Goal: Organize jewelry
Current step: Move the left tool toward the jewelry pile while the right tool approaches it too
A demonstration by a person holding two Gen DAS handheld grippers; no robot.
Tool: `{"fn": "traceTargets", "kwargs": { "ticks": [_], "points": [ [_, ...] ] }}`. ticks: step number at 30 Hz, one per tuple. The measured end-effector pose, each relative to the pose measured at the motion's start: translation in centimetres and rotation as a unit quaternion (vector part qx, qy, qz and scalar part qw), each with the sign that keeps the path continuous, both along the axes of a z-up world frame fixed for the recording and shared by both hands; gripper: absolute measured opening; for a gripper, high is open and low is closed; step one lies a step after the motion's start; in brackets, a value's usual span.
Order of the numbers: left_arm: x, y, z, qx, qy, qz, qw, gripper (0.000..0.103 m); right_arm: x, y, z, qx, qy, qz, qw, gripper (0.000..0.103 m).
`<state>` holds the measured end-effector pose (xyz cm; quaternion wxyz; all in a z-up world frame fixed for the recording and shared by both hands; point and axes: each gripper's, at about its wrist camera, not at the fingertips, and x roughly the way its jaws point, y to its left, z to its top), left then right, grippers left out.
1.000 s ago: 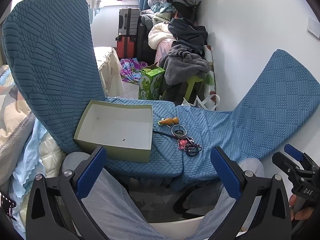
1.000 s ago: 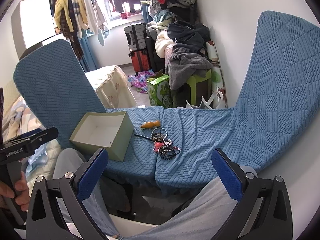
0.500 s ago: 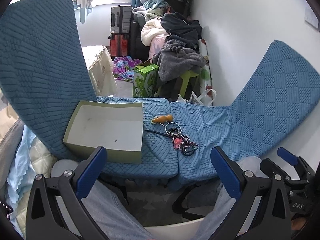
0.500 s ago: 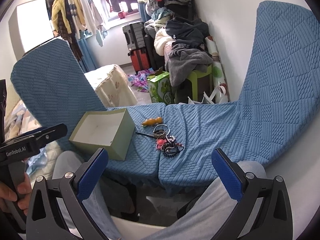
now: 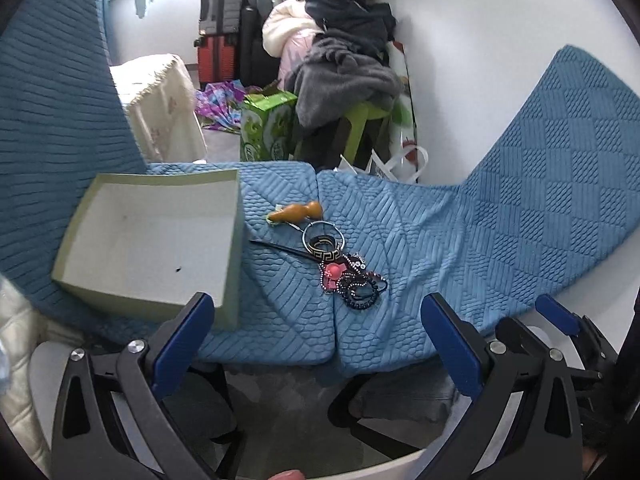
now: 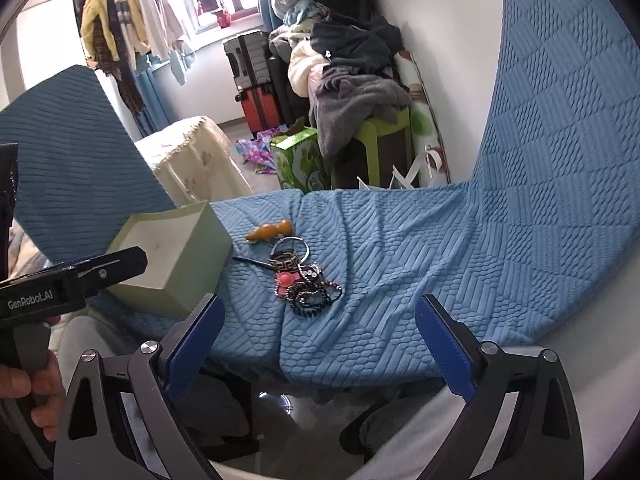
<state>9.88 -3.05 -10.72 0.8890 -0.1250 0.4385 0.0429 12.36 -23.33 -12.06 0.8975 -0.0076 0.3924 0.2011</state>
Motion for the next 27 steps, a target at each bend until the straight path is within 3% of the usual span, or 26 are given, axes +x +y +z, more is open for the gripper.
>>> {"fn": "traceTargets", "kwargs": {
  "ticks": [3, 8, 10, 13, 16, 19, 22, 23, 27],
  "points": [
    [1.8, -0.2, -1.6, 0.007, 0.010, -0.009, 0.9999, 0.102, 1.4, 0.1, -1.7, 0.000, 0.001, -0.001, 1.000, 0.090],
    [4.3, -0.3, -4.1, 0.008, 0.022, -0.020, 0.9995, 0.102, 3.6, 0.2, -4.4, 0.003, 0.014, -0.007, 1.000, 0.075],
    [5.1, 0.1, -5.1, 0.001, 0.025, -0.018, 0.9995, 0.102, 4.4, 0.3, -5.7, 0.003, 0.025, -0.004, 1.000, 0.065],
    [6.4, 0.7, -7.2, -0.021, 0.036, -0.018, 0.9989, 0.091, 5.5, 0.6, -7.5, 0.004, 0.036, 0.003, 0.999, 0.045],
    [7.7, 0.8, -9.2, -0.021, 0.051, -0.015, 0.9984, 0.082, 6.7, 1.2, -9.4, -0.002, 0.044, 0.016, 0.999, 0.039],
    [8.7, 0.4, -10.4, -0.004, 0.046, -0.019, 0.9987, 0.071, 7.9, 1.8, -11.6, -0.007, 0.064, 0.026, 0.998, 0.039],
    [9.6, 0.2, -11.4, -0.040, 0.051, -0.027, 0.9975, 0.067, 9.1, 2.2, -13.4, 0.011, 0.091, 0.032, 0.995, 0.039],
    [9.8, 0.1, -11.7, -0.048, 0.051, -0.030, 0.9971, 0.061, 9.3, 2.4, -13.6, 0.009, 0.091, 0.031, 0.995, 0.039],
    [10.8, -0.2, -12.8, -0.058, 0.054, -0.033, 0.9963, 0.052, 10.1, 3.1, -14.1, 0.005, 0.087, 0.044, 0.995, 0.039]
  ]
}}
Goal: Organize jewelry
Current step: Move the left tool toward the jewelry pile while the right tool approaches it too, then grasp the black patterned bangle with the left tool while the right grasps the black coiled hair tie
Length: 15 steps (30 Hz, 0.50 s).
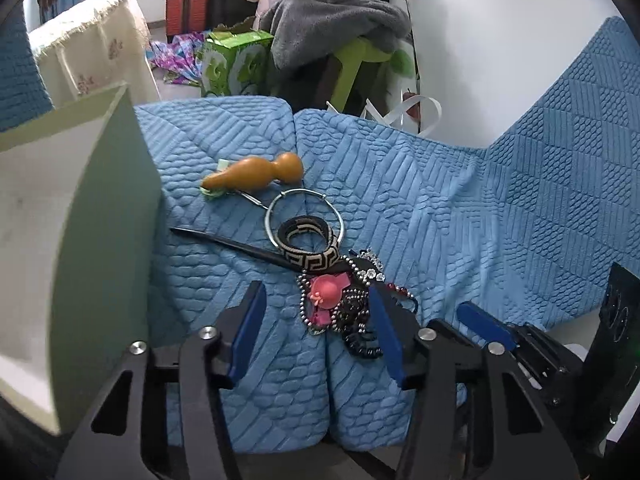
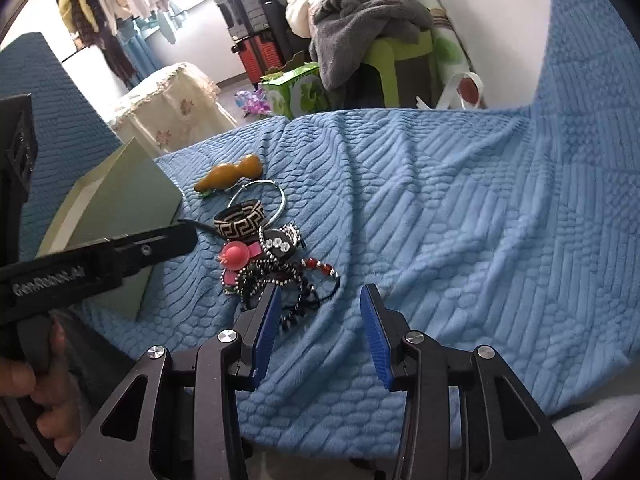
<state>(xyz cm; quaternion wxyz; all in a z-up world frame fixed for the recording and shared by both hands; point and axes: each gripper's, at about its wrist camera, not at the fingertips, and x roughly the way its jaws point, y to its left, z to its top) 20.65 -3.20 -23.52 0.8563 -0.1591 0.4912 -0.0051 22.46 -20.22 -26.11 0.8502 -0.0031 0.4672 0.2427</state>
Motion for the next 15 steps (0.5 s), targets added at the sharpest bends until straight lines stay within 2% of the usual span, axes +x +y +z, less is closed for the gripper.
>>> {"fn": "traceTargets", "kwargs": {
  "ticks": [3, 6, 8, 10, 13, 15],
  "points": [
    [0.9, 0.3, -0.7, -0.016, 0.000, 0.010, 0.9998, 0.049, 0.7, 0.5, -0.8, 0.005, 0.016, 0.011, 1.000, 0.039],
    [1.7, 0.6, -1.3, -0.023, -0.001, 0.017, 0.9996, 0.047, 1.2, 0.9, -1.8, 0.012, 0.048, 0.020, 0.999, 0.027],
    [2.2, 1.0, -1.7, -0.030, 0.000, 0.027, 0.9992, 0.045, 1.2, 1.2, -2.3, 0.003, 0.058, 0.025, 0.998, 0.023],
    [2.8, 1.4, -2.0, -0.039, -0.003, 0.037, 0.9986, 0.045, 1.0, 1.4, -2.5, -0.003, 0.059, 0.031, 0.998, 0.017],
    [3.4, 1.7, -2.4, -0.042, -0.002, 0.044, 0.9981, 0.041, 1.0, 1.8, -2.5, -0.013, 0.047, 0.036, 0.998, 0.015],
    [3.6, 2.0, -3.0, -0.049, 0.004, 0.050, 0.9975, 0.035, 1.0, 2.2, -2.5, -0.023, 0.036, 0.039, 0.998, 0.015]
  ]
}}
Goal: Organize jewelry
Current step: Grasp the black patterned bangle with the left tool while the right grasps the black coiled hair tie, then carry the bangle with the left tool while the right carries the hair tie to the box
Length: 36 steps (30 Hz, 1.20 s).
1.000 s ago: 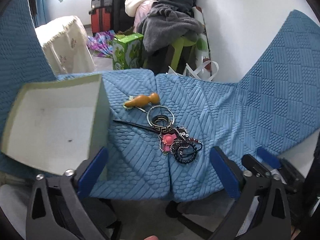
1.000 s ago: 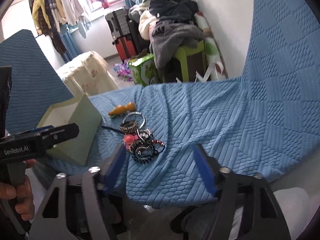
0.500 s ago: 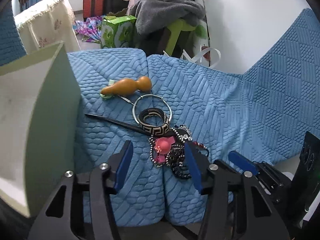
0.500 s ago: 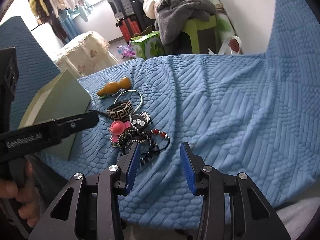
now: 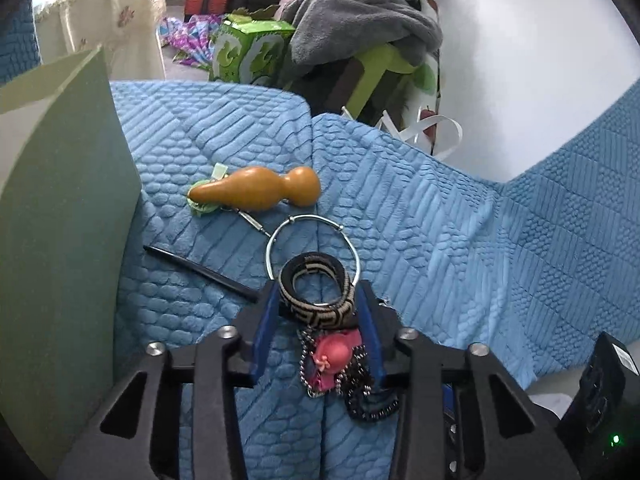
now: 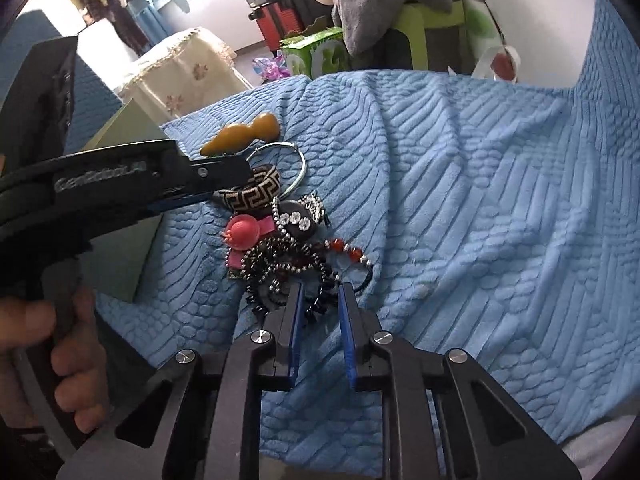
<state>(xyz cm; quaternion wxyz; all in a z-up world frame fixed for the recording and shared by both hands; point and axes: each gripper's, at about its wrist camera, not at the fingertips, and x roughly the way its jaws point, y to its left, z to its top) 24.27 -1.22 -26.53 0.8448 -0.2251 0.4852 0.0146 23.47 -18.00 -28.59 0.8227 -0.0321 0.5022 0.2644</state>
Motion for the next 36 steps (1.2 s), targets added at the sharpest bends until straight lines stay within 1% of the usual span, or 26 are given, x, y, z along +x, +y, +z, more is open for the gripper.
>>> {"fn": "traceTargets", "kwargs": {
  "ticks": [2, 6, 11, 12, 14, 15, 16, 17, 19, 20, 21, 22, 23, 24, 26, 34, 36],
  "points": [
    [0.2, 0.2, -0.5, -0.008, 0.005, 0.006, 0.9999, 0.033, 0.2, 0.4, -0.1, -0.004, -0.004, 0.004, 1.000, 0.015],
    [0.2, 0.3, -0.5, 0.004, 0.005, 0.011, 0.9999, 0.033, 0.6, 1.0, -0.5, -0.024, -0.012, 0.009, 1.000, 0.015],
    [0.2, 0.3, -0.5, 0.022, 0.013, 0.015, 0.9996, 0.033, 0.4, 2.0, -0.9, -0.059, -0.033, 0.024, 0.997, 0.015],
    [0.2, 0.3, -0.5, 0.023, 0.015, 0.015, 0.9995, 0.033, 0.4, 2.1, -0.9, -0.064, -0.034, 0.022, 0.997, 0.011],
    [0.3, 0.1, -0.5, 0.030, 0.018, 0.009, 0.9994, 0.033, 0.5, 1.9, -1.0, -0.057, -0.025, 0.017, 0.998, 0.008],
    [0.5, -0.1, -0.5, 0.040, 0.022, 0.002, 0.9990, 0.033, 0.5, 1.8, -0.9, -0.054, -0.022, 0.015, 0.998, 0.008],
    [0.6, -0.3, -0.4, 0.046, 0.025, -0.002, 0.9986, 0.031, 0.3, 1.6, -0.8, -0.055, -0.021, 0.015, 0.998, 0.008],
    [0.7, -0.4, -0.4, 0.052, 0.027, -0.005, 0.9983, 0.026, 0.2, 1.7, -0.8, -0.055, -0.021, 0.014, 0.998, 0.008],
    [0.9, -0.7, -0.4, 0.073, 0.033, -0.019, 0.9966, 0.022, 0.0, 1.5, -0.5, -0.051, -0.018, 0.012, 0.998, 0.008],
    [0.9, -0.8, -0.4, 0.080, 0.035, -0.024, 0.9959, 0.016, -0.1, 1.5, -0.4, -0.050, -0.019, 0.011, 0.999, 0.008],
    [1.0, -0.9, -0.5, 0.082, 0.037, -0.030, 0.9955, 0.010, -0.3, 1.4, -0.3, -0.052, -0.021, 0.009, 0.998, 0.008],
    [0.9, -0.9, -0.6, 0.073, 0.037, -0.038, 0.9960, 0.009, -0.3, 1.4, -0.2, -0.053, -0.022, 0.008, 0.998, 0.008],
    [0.9, -1.0, -0.6, 0.072, 0.038, -0.042, 0.9958, 0.008, -0.3, 1.4, -0.2, -0.053, -0.020, 0.006, 0.998, 0.008],
    [0.8, -1.3, -0.6, 0.083, 0.036, -0.046, 0.9949, 0.008, -0.4, 1.3, -0.1, -0.053, -0.019, 0.003, 0.998, 0.008],
    [0.4, -1.5, -0.4, 0.090, 0.029, -0.052, 0.9942, 0.007, -0.6, 1.2, 0.1, -0.049, -0.017, -0.002, 0.999, 0.008],
    [-1.7, -0.9, 1.6, 0.082, 0.004, -0.050, 0.9954, 0.007, -1.2, 0.4, 1.5, -0.036, -0.028, -0.021, 0.999, 0.008],
    [-2.1, -0.9, 2.1, 0.086, -0.002, -0.050, 0.9950, 0.007, -1.5, 0.2, 1.9, -0.035, -0.033, -0.027, 0.999, 0.008]
  ]
}}
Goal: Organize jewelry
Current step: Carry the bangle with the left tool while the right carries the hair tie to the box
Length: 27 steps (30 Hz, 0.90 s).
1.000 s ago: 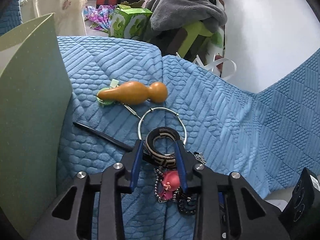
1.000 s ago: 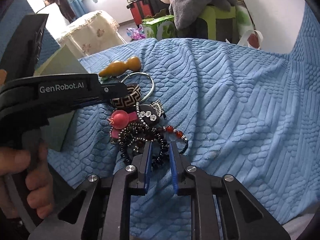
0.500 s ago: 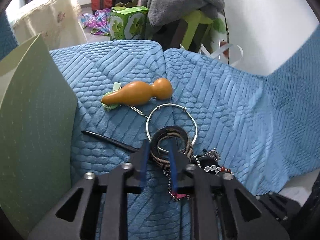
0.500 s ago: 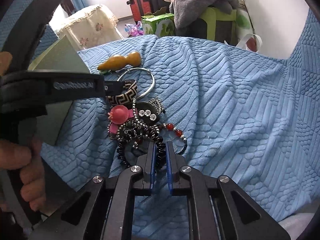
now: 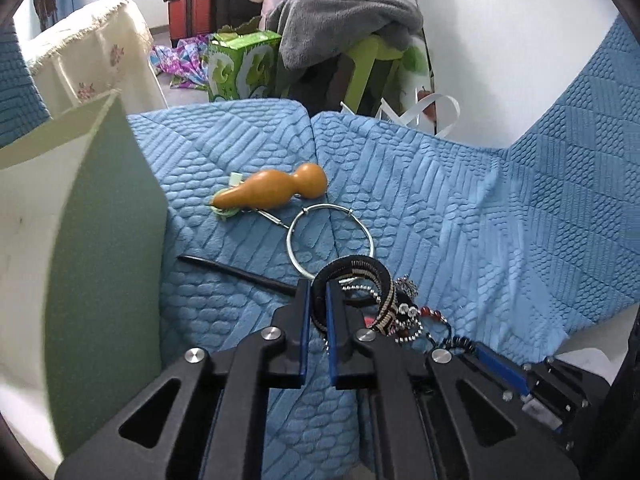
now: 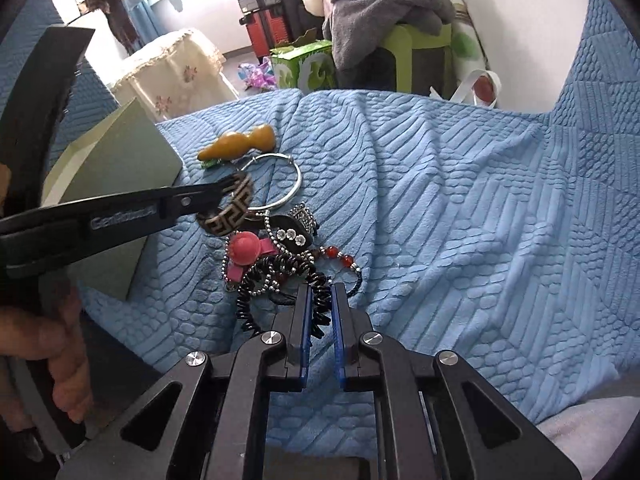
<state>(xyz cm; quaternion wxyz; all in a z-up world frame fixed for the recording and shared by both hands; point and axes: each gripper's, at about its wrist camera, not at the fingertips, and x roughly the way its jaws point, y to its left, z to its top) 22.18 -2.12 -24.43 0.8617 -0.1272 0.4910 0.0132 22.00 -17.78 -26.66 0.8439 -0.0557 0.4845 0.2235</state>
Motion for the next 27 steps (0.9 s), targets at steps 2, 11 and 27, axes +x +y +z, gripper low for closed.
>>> {"fn": "traceTargets", "kwargs": {
  "ticks": [2, 11, 27],
  "points": [
    [-0.6, -0.1, 0.5, 0.000, -0.005, -0.008, 1.0000, 0.007, -0.3, -0.3, 0.5, 0.004, -0.005, -0.005, 1.000, 0.008],
    [-4.1, -0.2, 2.1, -0.011, -0.023, -0.031, 0.9992, 0.007, -1.8, -1.6, 3.1, 0.024, -0.021, -0.051, 0.998, 0.008],
    [-7.8, 2.4, 11.0, -0.008, -0.101, -0.027, 0.9945, 0.007, -3.8, -0.4, 11.7, 0.053, -0.055, -0.049, 0.996, 0.008]
  ]
}}
